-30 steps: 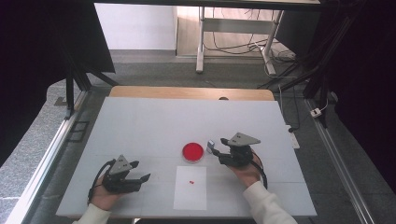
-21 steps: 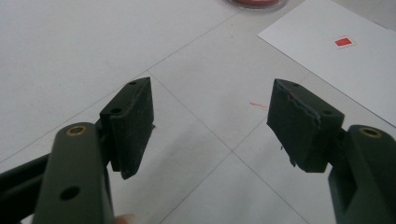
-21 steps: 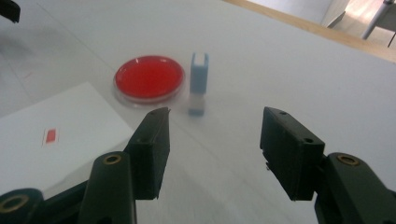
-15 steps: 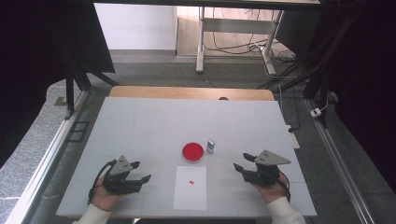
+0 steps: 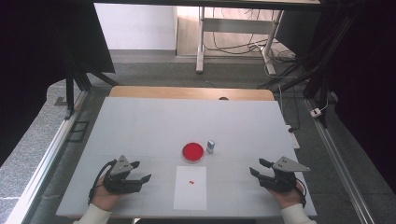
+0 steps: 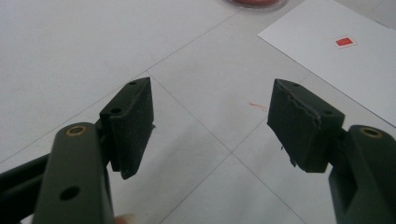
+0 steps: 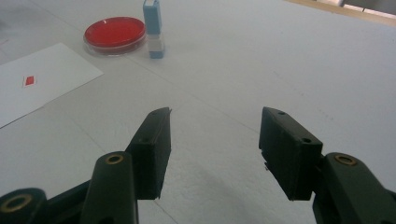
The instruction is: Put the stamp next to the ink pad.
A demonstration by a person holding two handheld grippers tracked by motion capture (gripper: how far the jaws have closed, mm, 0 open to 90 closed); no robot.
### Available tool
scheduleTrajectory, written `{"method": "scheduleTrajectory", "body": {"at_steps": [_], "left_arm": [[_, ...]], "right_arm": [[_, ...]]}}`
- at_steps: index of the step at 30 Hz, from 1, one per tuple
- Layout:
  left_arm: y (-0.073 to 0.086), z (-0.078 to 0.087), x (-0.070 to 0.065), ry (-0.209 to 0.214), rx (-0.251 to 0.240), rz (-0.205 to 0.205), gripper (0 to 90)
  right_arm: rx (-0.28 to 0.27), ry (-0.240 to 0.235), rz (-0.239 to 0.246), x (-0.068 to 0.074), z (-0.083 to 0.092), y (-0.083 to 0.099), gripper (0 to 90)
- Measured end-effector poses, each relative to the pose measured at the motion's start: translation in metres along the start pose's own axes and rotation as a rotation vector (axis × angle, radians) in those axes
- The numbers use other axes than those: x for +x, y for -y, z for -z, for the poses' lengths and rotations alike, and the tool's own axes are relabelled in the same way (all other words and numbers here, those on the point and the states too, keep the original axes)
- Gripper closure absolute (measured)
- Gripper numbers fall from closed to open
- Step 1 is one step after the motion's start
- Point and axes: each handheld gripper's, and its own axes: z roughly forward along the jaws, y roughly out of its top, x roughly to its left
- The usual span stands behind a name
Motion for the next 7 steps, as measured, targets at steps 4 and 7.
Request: {"method": "scheduleTrajectory", "body": {"at_steps": [4, 7], "left_arm": [[0.0001, 0.0003, 0.0001, 0.002, -0.002, -0.001, 31.3], [0.0001, 0.0003, 0.0002, 0.001, -0.001, -0.002, 31.2]], "right_arm": [[0.007, -0.007, 0.018, 0.0025, -0.0012, -0.0006, 43.6], [0.009, -0.010, 0.026, 0.0040, -0.0023, -0.0010, 43.2]]}}
